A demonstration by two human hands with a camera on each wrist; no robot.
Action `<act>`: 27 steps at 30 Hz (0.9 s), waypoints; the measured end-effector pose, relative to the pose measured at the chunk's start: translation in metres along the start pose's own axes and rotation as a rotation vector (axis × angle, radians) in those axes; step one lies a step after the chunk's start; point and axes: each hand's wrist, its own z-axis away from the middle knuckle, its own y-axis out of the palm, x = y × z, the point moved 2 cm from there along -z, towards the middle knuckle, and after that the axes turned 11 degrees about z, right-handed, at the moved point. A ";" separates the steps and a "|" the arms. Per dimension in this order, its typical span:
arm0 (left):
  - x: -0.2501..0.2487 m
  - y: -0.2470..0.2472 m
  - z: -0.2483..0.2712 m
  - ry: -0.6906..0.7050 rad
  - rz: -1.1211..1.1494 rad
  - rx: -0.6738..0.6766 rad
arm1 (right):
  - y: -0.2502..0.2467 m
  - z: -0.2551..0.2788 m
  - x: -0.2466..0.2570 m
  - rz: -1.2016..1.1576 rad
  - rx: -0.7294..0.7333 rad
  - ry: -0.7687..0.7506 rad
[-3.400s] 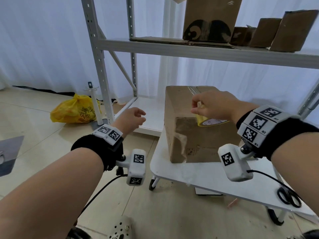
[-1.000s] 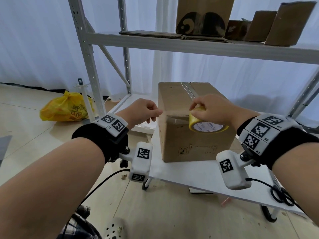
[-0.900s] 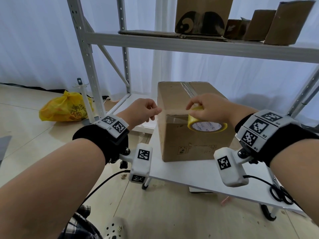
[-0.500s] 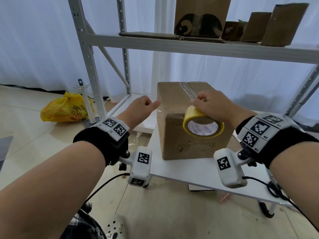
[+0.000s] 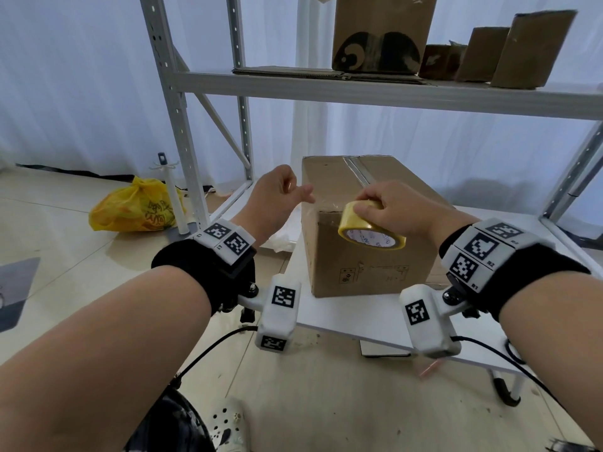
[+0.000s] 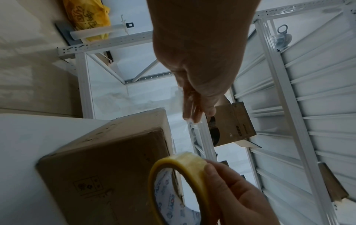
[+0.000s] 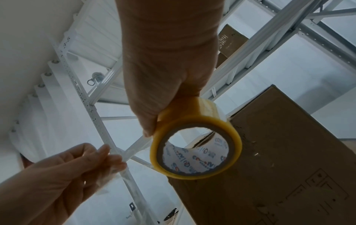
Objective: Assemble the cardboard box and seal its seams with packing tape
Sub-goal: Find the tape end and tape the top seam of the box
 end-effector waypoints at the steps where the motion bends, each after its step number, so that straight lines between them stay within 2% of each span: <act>1: -0.001 0.001 0.002 0.005 0.011 -0.002 | 0.001 -0.001 0.001 0.027 -0.004 0.001; 6: -0.006 0.006 0.009 -0.028 0.264 -0.078 | 0.008 -0.001 0.000 0.179 0.020 0.057; 9: -0.009 0.009 0.010 -0.061 0.137 -0.069 | 0.010 0.002 0.000 0.109 -0.034 0.060; 11: -0.007 0.011 0.008 -0.133 0.018 -0.052 | 0.010 0.004 0.004 0.064 -0.062 0.053; 16: -0.002 0.014 0.010 -0.274 -0.216 0.025 | 0.006 0.010 0.016 0.048 -0.048 -0.009; 21: 0.005 0.012 0.008 -0.421 -0.174 0.029 | 0.005 0.009 0.021 0.139 -0.025 -0.026; 24: 0.012 0.005 0.006 -0.398 -0.205 0.062 | 0.006 0.010 0.017 0.264 0.012 -0.016; 27: 0.012 0.002 0.008 -0.364 -0.163 0.179 | 0.005 0.011 0.013 0.271 0.026 0.011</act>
